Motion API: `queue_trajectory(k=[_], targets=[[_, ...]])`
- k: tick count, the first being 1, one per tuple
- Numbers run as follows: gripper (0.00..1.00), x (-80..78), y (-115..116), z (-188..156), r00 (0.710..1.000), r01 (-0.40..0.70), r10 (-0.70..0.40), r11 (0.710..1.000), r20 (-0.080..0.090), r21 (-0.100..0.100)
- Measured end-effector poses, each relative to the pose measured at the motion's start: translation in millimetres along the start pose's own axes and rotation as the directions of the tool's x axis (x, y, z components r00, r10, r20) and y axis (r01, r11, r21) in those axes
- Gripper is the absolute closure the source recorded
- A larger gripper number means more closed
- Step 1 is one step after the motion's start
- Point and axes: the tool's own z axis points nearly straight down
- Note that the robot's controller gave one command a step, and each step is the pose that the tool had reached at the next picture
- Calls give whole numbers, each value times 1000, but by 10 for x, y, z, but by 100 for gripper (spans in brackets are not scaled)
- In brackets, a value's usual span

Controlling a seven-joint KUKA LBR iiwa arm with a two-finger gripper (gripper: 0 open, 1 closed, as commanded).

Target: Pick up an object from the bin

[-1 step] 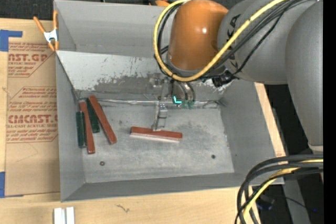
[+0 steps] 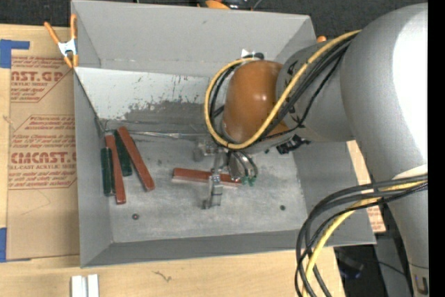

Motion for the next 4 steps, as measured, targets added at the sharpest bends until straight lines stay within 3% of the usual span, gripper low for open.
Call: queue_trajectory(k=[1, 4], targets=[[0, -6, 6, -1, 1000, 0, 0, 1000, 9, -2], [0, -19, 23, -6, 1000, -1, 1, 1000, 9, -2]])
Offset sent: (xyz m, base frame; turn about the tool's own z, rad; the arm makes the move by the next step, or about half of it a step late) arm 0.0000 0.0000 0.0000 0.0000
